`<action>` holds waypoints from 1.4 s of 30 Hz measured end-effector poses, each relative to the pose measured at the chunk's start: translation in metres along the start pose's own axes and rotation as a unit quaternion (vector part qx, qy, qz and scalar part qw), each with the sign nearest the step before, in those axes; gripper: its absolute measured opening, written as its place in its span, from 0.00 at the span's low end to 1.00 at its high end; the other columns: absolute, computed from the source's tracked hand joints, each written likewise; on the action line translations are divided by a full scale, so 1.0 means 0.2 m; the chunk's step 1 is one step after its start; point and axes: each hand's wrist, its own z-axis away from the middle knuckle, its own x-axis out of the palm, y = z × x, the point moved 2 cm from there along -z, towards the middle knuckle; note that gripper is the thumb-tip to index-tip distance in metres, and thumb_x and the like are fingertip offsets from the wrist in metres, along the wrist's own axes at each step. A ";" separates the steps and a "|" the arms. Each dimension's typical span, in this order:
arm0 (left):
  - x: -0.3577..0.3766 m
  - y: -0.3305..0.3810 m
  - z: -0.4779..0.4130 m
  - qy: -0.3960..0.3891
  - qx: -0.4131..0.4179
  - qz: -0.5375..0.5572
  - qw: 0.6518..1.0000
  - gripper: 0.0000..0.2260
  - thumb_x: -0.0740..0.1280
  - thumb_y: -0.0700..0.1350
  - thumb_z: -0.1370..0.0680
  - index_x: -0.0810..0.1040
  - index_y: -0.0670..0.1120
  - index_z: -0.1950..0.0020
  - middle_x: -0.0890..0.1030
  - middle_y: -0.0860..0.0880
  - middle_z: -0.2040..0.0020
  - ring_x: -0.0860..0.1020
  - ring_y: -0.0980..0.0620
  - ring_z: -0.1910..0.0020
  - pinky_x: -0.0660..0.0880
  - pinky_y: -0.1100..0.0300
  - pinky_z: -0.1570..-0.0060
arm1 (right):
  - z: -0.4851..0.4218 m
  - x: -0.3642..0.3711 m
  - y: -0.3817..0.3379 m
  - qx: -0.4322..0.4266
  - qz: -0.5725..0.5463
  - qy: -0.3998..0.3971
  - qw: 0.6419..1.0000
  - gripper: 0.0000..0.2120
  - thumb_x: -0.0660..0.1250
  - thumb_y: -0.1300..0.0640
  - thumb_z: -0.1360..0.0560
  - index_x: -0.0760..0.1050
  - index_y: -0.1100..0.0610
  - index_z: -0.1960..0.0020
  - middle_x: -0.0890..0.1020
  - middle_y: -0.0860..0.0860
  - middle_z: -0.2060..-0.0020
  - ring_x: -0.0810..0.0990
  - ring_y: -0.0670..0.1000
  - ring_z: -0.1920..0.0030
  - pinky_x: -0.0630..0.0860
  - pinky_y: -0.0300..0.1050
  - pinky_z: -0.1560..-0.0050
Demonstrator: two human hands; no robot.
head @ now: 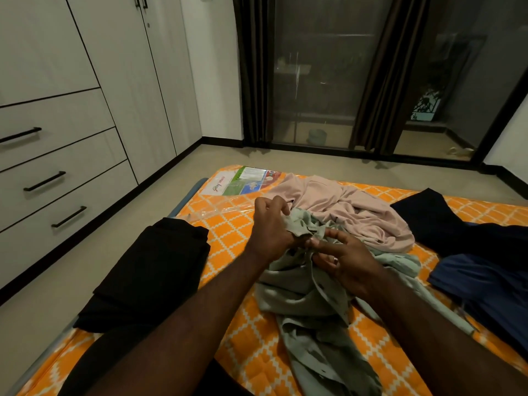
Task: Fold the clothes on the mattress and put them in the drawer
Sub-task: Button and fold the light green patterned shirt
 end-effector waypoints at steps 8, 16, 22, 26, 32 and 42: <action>0.18 0.04 0.11 -0.025 -0.105 0.033 0.994 0.12 0.71 0.50 0.23 0.79 0.47 0.64 0.77 0.54 0.69 0.74 0.55 0.67 0.65 0.61 0.67 | -0.03 -0.03 0.01 -0.039 -0.079 0.055 0.995 0.25 0.71 0.71 0.26 0.73 0.60 0.31 0.87 0.58 0.50 0.88 0.53 0.55 0.85 0.45 0.56; 0.25 0.02 0.13 -0.054 -0.197 0.163 0.965 0.12 0.76 0.52 0.26 0.86 0.48 0.47 0.87 0.52 0.53 0.84 0.54 0.54 0.81 0.51 0.48 | -0.07 -0.04 0.05 -0.059 0.034 0.085 0.994 0.23 0.74 0.72 0.28 0.73 0.62 0.36 0.86 0.62 0.53 0.87 0.61 0.54 0.86 0.52 0.55; 0.13 0.07 0.09 0.034 -0.070 -0.011 0.997 0.06 0.75 0.47 0.26 0.83 0.46 0.59 0.82 0.52 0.64 0.77 0.56 0.65 0.69 0.66 0.65 | -0.08 -0.03 0.06 -0.081 0.192 0.125 0.970 0.19 0.79 0.67 0.32 0.74 0.61 0.46 0.86 0.59 0.62 0.86 0.59 0.63 0.80 0.54 0.62; 0.11 0.07 0.08 0.043 -0.059 -0.016 0.997 0.07 0.74 0.41 0.28 0.77 0.45 0.59 0.80 0.51 0.64 0.77 0.54 0.65 0.73 0.59 0.64 | -0.09 -0.03 0.06 -0.100 0.178 0.137 0.969 0.18 0.78 0.64 0.33 0.71 0.61 0.50 0.84 0.62 0.63 0.83 0.59 0.64 0.78 0.57 0.62; 0.07 0.09 0.04 -0.029 -0.027 0.060 0.997 0.06 0.77 0.42 0.28 0.87 0.48 0.52 0.79 0.59 0.68 0.77 0.69 0.68 0.68 0.77 0.63 | -0.01 -0.02 -0.01 -0.230 0.191 0.331 0.895 0.16 0.78 0.59 0.31 0.72 0.48 0.54 0.83 0.50 0.58 0.84 0.53 0.57 0.84 0.58 0.55; 0.09 0.08 0.04 -0.095 -0.118 0.238 0.959 0.08 0.74 0.37 0.25 0.86 0.44 0.47 0.87 0.48 0.59 0.85 0.52 0.60 0.83 0.54 0.56 | 0.03 0.06 0.00 -0.336 0.286 0.273 0.855 0.17 0.78 0.63 0.31 0.74 0.53 0.48 0.82 0.46 0.58 0.82 0.41 0.59 0.80 0.36 0.61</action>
